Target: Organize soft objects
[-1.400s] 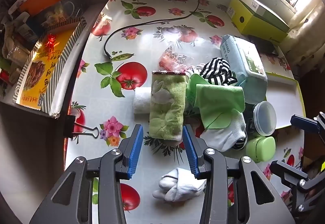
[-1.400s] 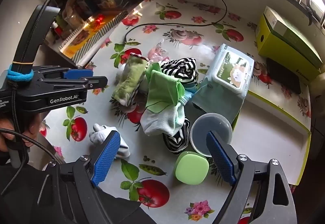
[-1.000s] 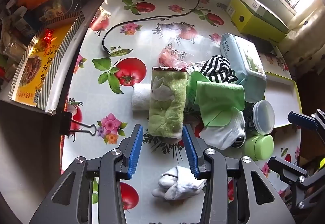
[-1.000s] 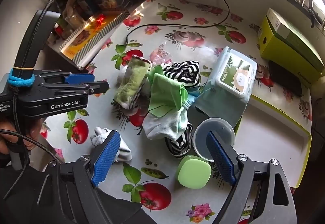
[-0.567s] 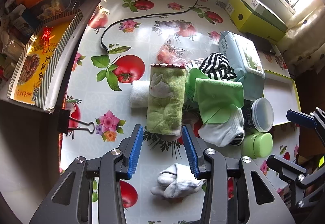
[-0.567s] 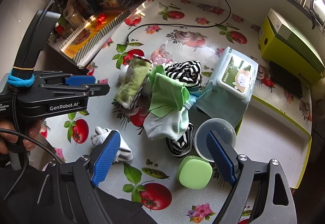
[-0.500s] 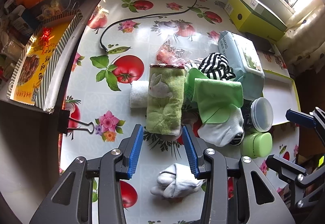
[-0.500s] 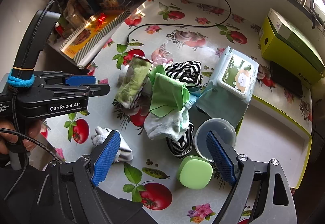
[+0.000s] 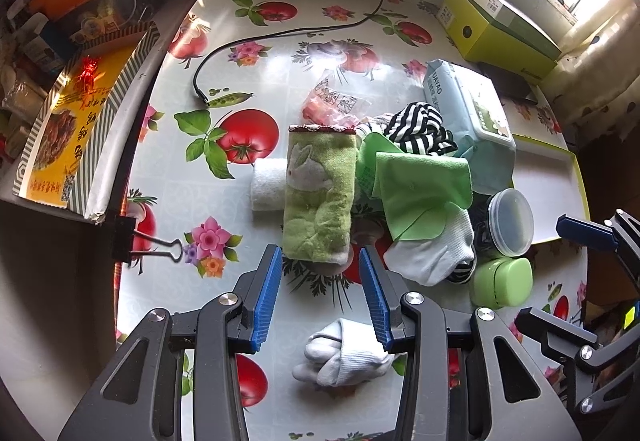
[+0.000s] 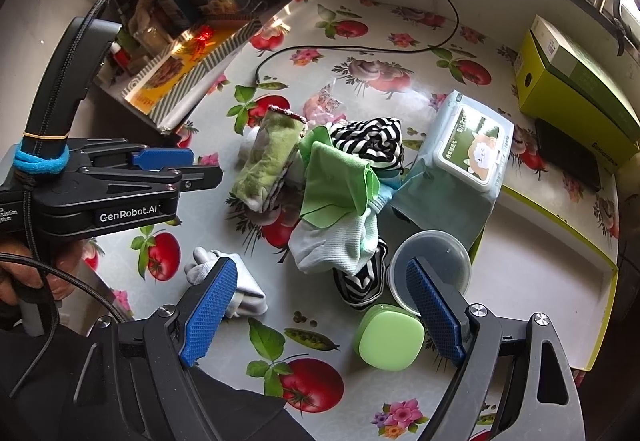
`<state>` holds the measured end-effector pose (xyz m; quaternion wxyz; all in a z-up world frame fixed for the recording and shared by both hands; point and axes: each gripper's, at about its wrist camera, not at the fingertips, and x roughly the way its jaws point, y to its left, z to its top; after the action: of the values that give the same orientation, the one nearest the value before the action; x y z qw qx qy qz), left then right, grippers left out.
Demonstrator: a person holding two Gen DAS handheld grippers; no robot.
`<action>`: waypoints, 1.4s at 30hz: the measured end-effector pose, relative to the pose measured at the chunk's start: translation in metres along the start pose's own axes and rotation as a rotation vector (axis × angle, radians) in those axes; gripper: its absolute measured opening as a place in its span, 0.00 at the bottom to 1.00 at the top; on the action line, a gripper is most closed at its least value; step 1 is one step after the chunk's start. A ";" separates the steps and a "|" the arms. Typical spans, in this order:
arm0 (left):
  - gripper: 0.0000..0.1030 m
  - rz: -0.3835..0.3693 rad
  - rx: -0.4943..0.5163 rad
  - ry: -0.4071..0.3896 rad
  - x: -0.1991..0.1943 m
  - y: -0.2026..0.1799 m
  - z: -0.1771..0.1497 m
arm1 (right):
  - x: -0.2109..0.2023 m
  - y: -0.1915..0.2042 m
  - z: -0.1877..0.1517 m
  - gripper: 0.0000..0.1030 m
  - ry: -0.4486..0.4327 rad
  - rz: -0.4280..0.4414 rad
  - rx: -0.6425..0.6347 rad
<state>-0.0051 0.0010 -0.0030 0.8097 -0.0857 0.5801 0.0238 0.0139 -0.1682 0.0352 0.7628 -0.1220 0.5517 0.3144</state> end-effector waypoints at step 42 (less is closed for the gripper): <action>0.40 -0.031 -0.046 0.014 0.002 0.006 -0.001 | 0.006 0.005 0.001 0.85 0.019 0.018 -0.032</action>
<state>-0.0058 0.0071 -0.0059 0.8036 -0.1135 0.5837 0.0241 0.0131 -0.1615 0.0311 0.7526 -0.1321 0.5550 0.3289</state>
